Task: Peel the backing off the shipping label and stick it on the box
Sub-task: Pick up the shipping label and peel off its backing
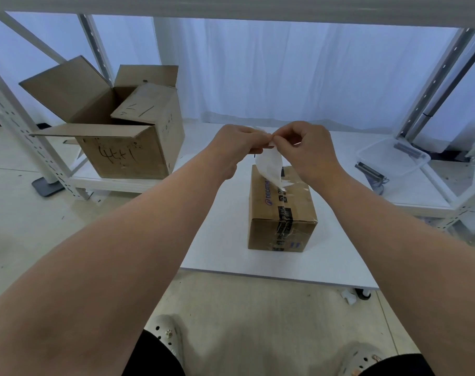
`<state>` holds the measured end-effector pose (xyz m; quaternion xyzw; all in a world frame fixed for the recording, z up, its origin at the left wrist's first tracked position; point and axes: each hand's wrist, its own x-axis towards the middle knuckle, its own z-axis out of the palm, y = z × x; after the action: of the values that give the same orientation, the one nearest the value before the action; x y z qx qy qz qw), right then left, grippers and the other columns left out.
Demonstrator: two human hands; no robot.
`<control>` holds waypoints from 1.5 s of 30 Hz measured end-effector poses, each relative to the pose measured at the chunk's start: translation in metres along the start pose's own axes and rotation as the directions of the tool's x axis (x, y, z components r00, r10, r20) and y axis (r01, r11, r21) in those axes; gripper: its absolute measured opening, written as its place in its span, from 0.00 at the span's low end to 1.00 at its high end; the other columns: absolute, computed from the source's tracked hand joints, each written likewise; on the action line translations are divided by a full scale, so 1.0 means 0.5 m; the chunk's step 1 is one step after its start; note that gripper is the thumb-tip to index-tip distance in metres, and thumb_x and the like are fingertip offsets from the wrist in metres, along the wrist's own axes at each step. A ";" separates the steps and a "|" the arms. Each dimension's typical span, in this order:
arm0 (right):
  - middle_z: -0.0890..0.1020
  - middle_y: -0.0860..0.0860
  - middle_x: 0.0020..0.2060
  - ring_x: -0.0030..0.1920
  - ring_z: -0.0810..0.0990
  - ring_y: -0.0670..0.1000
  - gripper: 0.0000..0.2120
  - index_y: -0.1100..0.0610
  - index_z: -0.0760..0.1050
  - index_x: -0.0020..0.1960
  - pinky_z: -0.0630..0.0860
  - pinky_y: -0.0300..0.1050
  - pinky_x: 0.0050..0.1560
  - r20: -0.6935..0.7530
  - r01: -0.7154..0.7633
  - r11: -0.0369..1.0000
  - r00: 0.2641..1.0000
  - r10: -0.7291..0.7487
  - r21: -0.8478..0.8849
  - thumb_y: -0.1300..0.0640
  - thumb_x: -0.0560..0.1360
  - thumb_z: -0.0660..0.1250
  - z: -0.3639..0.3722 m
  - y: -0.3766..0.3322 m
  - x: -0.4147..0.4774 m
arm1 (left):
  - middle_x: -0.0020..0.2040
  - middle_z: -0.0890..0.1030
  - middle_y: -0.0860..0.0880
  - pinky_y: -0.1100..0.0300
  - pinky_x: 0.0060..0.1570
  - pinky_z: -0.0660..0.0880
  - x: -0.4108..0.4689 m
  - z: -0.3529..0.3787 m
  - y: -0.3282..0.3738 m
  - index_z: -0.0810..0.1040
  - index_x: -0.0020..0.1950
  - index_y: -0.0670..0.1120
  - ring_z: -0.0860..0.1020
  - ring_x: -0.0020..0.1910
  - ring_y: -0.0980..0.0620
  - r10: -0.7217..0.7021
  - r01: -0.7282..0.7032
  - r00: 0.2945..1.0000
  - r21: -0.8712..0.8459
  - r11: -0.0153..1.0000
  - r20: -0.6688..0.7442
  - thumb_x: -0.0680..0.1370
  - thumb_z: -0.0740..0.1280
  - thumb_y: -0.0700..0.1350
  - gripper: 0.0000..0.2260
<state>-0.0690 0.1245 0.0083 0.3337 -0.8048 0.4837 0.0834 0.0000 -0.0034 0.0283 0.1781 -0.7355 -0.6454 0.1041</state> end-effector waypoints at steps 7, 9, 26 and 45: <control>0.81 0.47 0.39 0.39 0.79 0.40 0.05 0.56 0.79 0.48 0.75 0.29 0.44 0.014 -0.087 0.991 0.996 0.086 0.104 0.60 0.72 0.68 0.007 0.000 0.003 | 0.47 0.81 0.47 0.66 0.41 0.70 0.010 0.004 -0.006 0.82 0.45 0.42 0.77 0.45 0.55 0.048 -0.043 0.998 0.135 0.990 -0.028 0.74 0.69 0.43 0.05; 0.81 0.52 0.42 0.44 0.82 0.50 0.09 0.57 0.78 0.52 0.79 0.41 0.50 0.032 -0.172 0.969 0.985 0.169 0.175 0.62 0.72 0.67 0.008 0.003 0.005 | 0.45 0.80 0.47 0.66 0.40 0.69 0.007 0.004 -0.005 0.82 0.46 0.41 0.75 0.42 0.55 0.079 -0.075 0.997 0.178 0.981 -0.015 0.73 0.69 0.42 0.06; 0.83 0.53 0.41 0.41 0.84 0.50 0.07 0.60 0.80 0.47 0.82 0.40 0.44 0.130 -0.277 0.900 0.960 0.247 0.337 0.57 0.72 0.72 -0.010 0.011 0.001 | 0.44 0.84 0.45 0.65 0.44 0.74 0.012 0.007 -0.012 0.83 0.47 0.38 0.79 0.40 0.58 0.195 -0.200 0.980 0.225 0.953 0.046 0.74 0.68 0.42 0.08; 0.84 0.50 0.42 0.44 0.83 0.53 0.04 0.54 0.81 0.45 0.81 0.51 0.50 0.078 -0.121 0.989 0.990 0.114 0.085 0.54 0.72 0.71 0.004 0.008 0.001 | 0.37 0.82 0.47 0.73 0.34 0.72 0.020 0.007 -0.017 0.83 0.44 0.36 0.78 0.34 0.59 0.253 -0.237 0.966 0.226 0.945 -0.044 0.73 0.69 0.39 0.07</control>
<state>-0.0716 0.1237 0.0049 0.3066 -0.8031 0.5108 0.0104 -0.0096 -0.0051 0.0187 0.1189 -0.8143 -0.5355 0.1898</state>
